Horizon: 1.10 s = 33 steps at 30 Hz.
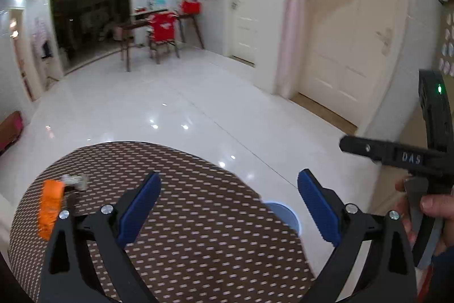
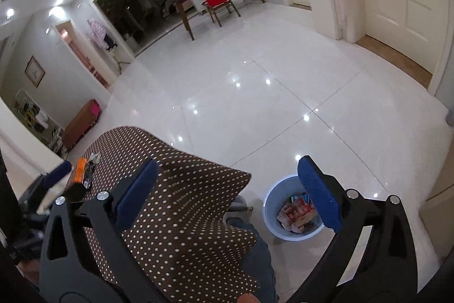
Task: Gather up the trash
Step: 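Move both open tools back over the table, then grasp the orange tea bag with the left tool while the right tool grasps the black-gold wrapper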
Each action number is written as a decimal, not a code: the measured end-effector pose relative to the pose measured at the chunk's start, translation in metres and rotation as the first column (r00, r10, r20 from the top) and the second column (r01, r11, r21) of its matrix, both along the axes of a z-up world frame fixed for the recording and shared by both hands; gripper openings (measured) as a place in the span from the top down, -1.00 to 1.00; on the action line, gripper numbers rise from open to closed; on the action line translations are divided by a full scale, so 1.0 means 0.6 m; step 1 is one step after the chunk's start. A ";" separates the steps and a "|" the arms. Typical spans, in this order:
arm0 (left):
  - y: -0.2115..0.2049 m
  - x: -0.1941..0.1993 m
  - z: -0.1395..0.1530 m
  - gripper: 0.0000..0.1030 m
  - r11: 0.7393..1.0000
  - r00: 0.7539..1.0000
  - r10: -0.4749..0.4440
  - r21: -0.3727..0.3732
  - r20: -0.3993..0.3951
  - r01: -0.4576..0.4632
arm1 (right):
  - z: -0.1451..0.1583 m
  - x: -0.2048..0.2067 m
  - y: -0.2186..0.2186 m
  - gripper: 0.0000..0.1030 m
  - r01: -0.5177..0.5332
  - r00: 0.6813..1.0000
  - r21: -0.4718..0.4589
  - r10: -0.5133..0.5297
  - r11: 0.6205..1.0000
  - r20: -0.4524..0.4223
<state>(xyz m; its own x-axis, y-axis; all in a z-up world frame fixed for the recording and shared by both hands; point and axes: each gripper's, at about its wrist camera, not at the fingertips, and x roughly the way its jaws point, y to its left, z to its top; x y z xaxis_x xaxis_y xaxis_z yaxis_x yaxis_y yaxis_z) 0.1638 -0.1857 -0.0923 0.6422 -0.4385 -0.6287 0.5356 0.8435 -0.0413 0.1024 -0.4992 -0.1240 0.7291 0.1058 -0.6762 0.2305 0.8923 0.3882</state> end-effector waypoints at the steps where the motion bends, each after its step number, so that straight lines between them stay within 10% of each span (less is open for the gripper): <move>1: 0.014 -0.001 0.005 -0.85 1.000 1.000 0.018 -0.008 0.007 -0.018 | 0.001 0.005 0.009 -0.88 -0.012 1.000 -0.005 0.012 1.000 -0.001; 23: 0.379 0.102 -0.091 -0.85 0.885 0.887 0.460 0.095 -0.028 -0.456 | 0.001 0.119 0.278 -0.88 -0.317 0.948 -0.081 0.313 0.945 -0.052; 33: 0.398 0.182 -0.160 -0.84 0.900 0.909 0.402 0.231 -0.109 -0.370 | -0.023 0.164 0.355 -0.88 -0.397 0.917 -0.084 0.390 0.914 -0.089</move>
<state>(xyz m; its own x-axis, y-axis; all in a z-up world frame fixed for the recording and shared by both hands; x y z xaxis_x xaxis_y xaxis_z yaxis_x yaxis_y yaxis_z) 0.2732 0.0528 -0.1885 0.6259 -0.0296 -0.7793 0.1668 0.9812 0.0967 0.2009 -0.2863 -0.1376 0.5936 0.3050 -0.7447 -0.1239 0.9490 0.2899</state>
